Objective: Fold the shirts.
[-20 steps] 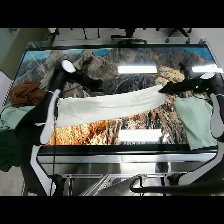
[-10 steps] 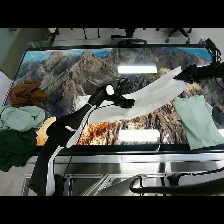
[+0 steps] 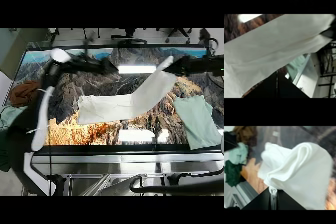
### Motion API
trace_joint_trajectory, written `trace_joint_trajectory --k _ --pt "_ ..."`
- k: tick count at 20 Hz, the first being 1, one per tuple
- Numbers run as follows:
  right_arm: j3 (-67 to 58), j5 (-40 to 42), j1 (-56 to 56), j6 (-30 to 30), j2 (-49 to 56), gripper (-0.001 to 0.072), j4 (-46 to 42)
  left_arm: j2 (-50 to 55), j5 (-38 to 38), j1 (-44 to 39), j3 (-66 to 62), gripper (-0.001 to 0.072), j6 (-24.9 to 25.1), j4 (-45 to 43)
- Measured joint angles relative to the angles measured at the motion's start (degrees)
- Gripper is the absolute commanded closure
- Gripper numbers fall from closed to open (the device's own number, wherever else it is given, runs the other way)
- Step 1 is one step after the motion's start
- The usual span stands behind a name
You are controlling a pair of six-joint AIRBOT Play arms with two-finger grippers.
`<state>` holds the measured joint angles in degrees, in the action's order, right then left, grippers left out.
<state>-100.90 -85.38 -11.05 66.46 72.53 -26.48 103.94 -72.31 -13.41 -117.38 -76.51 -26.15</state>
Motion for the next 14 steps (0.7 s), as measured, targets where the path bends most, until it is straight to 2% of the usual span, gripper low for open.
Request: trace_joint_trajectory --k 3,6,7,8,9,12,13,14 --pt "0.0 10.1 13.4 -1.3 1.9 0.0687 2.0 -9.9 -3.2 9.6 1.0 0.0692 3.5 7.7" --pt "0.0 22.9 28.4 -4.5 7.4 0.0685 2.7 -17.6 -5.7 17.2 2.6 0.0692 6.1 11.1" --pt "0.0 28.3 33.9 -6.4 10.3 0.0585 2.8 -19.8 -6.7 19.1 3.6 0.0692 6.9 11.9" --pt "0.0 34.4 39.2 -8.7 13.5 0.0317 3.2 -21.6 -7.4 20.6 4.7 0.0693 7.8 12.2" --pt "0.0 40.3 43.8 -10.9 16.6 0.0175 3.2 -23.3 -8.0 21.7 6.1 0.0692 8.7 12.7" --pt "0.0 56.3 53.7 -15.3 23.9 0.0191 3.2 -26.7 -9.0 23.5 10.7 0.0692 10.7 13.2" --pt "0.0 59.3 55.0 -16.1 25.0 0.0212 3.2 -27.3 -9.3 23.8 12.2 0.0692 11.1 13.2" --pt "0.0 60.9 55.6 -16.8 25.7 0.0268 2.7 -27.8 -9.5 24.0 13.6 0.0692 11.3 13.3"
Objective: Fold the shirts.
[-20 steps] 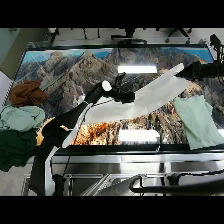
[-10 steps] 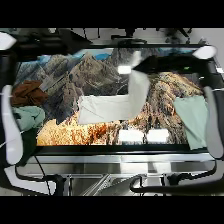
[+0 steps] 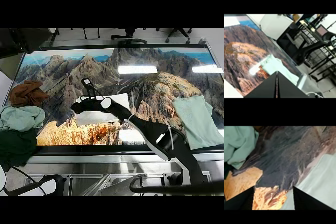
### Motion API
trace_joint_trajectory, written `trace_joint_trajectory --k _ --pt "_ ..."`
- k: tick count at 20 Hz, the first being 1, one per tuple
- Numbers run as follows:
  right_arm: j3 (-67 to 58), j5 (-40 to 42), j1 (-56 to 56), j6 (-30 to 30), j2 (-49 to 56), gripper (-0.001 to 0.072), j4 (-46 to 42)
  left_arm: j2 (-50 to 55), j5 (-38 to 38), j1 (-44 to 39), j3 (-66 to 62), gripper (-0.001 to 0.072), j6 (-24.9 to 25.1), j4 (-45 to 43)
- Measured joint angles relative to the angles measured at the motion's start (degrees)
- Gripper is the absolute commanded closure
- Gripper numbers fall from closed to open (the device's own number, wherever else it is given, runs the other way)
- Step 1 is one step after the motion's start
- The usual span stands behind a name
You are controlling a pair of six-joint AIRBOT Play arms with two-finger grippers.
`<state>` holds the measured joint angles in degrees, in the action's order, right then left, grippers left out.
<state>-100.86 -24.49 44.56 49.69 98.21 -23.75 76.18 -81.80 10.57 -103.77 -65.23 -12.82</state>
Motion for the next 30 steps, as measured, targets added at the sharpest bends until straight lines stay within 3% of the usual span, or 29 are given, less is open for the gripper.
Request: trace_joint_trajectory --k 4,5,6,13,16,21,22,23,24,25,30 --pt "0.0 -5.0 -4.8 0.7 -1.5 0.0264 -1.6 -0.4 -0.6 0.4 3.3 0.0692 0.9 0.3" --pt "0.0 -8.3 -7.3 2.4 -2.4 0.0194 -2.5 -0.4 -0.7 0.4 3.6 0.0692 1.0 0.4" --pt "0.0 -12.4 -10.2 4.7 -3.5 0.0049 -4.0 -0.4 -0.7 0.4 3.8 0.0692 1.1 0.7" --pt "0.0 -39.8 -33.4 21.9 -7.1 0.0040 -21.2 -0.4 -1.2 0.5 4.4 0.0692 1.3 0.9" --pt "0.0 -46.4 -37.5 24.5 -4.5 0.0040 -23.9 -0.4 -1.4 0.5 4.5 0.0692 1.3 0.9" --pt "-0.1 -49.3 -37.1 24.2 0.5 0.0049 -20.4 -0.4 -1.6 0.5 4.5 0.0692 1.4 0.9" --pt "-0.1 -49.7 -36.5 23.8 1.3 0.0123 -18.7 -0.4 -1.6 0.5 4.5 0.0692 1.4 0.9" --pt "-0.1 -49.7 -35.8 23.3 2.0 0.0351 -18.2 -0.4 -1.6 0.5 4.5 0.0692 1.4 0.9" --pt "-0.1 -49.5 -35.1 22.7 2.6 0.0624 -18.1 -0.4 -1.6 0.4 4.5 0.0692 1.4 0.9" --pt "0.0 -49.3 -34.5 22.0 3.1 0.0686 -17.6 -0.4 -1.6 0.3 4.5 0.0692 1.4 0.9" --pt "-1.8 -49.8 -36.0 18.0 0.0 0.0688 -12.5 -0.4 -2.0 -0.3 4.5 0.0692 1.4 0.8"
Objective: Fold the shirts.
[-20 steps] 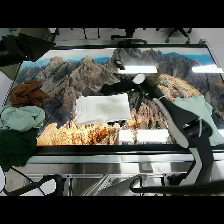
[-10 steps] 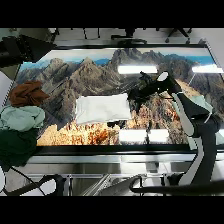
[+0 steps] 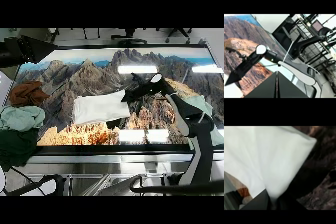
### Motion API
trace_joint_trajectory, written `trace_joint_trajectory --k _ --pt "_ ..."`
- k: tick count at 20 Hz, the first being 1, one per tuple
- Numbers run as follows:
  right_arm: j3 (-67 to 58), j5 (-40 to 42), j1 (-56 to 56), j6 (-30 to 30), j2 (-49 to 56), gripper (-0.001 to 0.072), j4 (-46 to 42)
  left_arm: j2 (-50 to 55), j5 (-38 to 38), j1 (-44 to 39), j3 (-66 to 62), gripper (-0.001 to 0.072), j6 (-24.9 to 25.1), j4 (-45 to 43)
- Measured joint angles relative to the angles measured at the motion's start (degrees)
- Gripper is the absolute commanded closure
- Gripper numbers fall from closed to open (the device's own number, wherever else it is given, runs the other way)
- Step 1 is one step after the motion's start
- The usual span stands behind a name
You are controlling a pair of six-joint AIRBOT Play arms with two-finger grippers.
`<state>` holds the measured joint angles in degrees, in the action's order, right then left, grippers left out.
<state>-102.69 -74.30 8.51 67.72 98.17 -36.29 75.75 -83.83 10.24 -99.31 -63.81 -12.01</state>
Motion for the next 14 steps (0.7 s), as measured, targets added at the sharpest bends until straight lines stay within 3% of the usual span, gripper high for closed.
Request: trace_joint_trajectory --k 9,14 --pt "-2.9 -2.4 -23.8 4.1 -17.9 0.0687 1.1 0.0 -0.2 -0.4 0.0 0.0692 0.7 0.0" --pt "-3.0 -4.6 -39.4 12.5 -25.1 0.0688 -5.7 0.0 -0.2 -0.4 0.0 0.0692 1.8 0.0"
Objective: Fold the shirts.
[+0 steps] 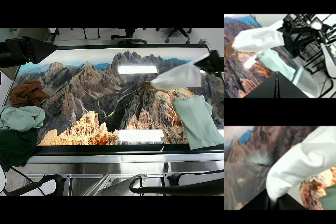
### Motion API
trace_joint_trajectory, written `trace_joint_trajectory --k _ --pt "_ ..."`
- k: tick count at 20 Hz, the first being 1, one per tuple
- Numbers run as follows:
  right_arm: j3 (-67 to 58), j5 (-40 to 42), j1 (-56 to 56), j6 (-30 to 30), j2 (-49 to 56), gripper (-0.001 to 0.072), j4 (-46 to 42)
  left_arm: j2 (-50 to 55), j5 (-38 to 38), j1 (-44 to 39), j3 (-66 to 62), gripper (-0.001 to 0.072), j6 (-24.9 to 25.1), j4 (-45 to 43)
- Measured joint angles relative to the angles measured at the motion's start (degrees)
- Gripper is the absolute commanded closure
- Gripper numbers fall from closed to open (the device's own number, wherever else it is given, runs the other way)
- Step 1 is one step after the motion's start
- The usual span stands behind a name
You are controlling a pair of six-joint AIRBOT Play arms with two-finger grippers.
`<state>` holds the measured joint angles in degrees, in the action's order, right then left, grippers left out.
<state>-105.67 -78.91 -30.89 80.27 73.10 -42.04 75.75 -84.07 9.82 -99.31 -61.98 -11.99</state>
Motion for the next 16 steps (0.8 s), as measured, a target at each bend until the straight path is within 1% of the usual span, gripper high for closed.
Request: trace_joint_trajectory --k 3,6,8,11,16 --pt "0.0 -6.2 -5.8 7.2 -2.1 0.0688 -9.1 0.0 0.0 0.0 0.0 0.0692 0.9 0.0" --pt "0.0 -12.0 -8.5 11.3 -3.4 0.0688 -15.6 0.0 0.0 -0.1 0.0 0.0692 1.5 0.0" --pt "0.0 -15.1 -9.6 12.8 -4.3 0.0688 -18.2 0.0 0.0 -0.2 0.0 0.0692 2.1 0.0" --pt "0.0 -17.2 -10.3 13.5 -6.0 0.0689 -19.6 0.0 0.0 -0.2 0.0 0.0692 2.8 0.0" --pt "-0.2 -15.9 -10.6 13.9 -9.0 0.0689 -19.6 0.0 0.1 -0.2 0.0 0.0692 3.9 0.0"
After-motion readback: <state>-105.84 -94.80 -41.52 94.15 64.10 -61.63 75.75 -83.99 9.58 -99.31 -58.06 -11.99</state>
